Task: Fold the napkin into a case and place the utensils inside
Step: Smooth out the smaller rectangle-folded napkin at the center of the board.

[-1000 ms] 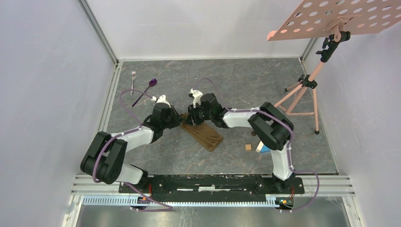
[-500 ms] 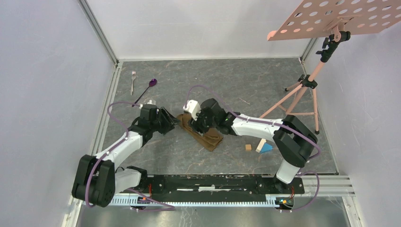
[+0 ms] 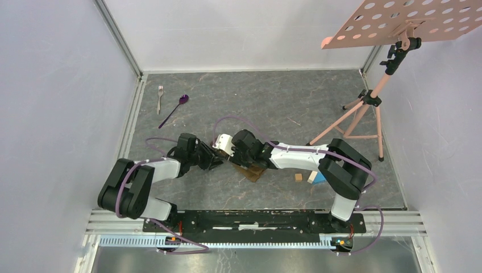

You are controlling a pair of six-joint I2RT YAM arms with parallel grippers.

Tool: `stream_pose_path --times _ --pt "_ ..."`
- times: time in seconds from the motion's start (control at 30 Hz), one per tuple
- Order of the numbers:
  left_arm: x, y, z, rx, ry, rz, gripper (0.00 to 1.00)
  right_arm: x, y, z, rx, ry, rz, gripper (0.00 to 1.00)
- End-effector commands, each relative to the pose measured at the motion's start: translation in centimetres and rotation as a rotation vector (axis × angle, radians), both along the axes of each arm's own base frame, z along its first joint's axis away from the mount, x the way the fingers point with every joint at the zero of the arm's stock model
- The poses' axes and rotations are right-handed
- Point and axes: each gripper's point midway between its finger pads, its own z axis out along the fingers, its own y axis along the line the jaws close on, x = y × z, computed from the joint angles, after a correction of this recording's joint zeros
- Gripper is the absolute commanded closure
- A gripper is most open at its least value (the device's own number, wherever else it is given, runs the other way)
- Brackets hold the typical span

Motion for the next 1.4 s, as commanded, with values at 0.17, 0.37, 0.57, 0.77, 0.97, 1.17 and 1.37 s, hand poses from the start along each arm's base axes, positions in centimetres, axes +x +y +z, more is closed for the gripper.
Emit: stream_pose_path --times 0.17,0.37,0.57,0.77,0.97,1.17,1.37 --pt "0.7 -1.6 -0.9 -0.085 0.009 0.03 0.65 0.4 1.6 0.5 0.034 -0.024 0.009 0.51" --pt "0.6 -1.1 -1.8 -0.064 0.022 0.061 0.75 0.3 1.9 0.0 0.044 -0.019 -0.007 0.48" --pt "0.5 -1.2 -2.1 -0.055 0.018 0.054 0.86 0.9 1.6 0.5 0.051 -0.048 -0.059 0.68" --pt "0.0 -1.8 -2.5 -0.066 0.02 0.052 0.9 0.9 3.2 2.5 0.117 -0.012 -0.08 0.97" --pt "-0.7 -1.4 -2.1 -0.068 0.001 0.072 0.73 0.3 3.8 2.9 0.166 0.038 -0.098 1.0" --pt "-1.5 -1.1 -2.1 -0.062 0.001 0.078 0.78 0.1 3.7 2.6 0.163 0.056 -0.109 1.0" --pt "-1.0 -1.4 -2.4 -0.05 -0.014 0.08 0.86 -0.3 4.2 3.2 0.197 0.098 -0.13 1.0"
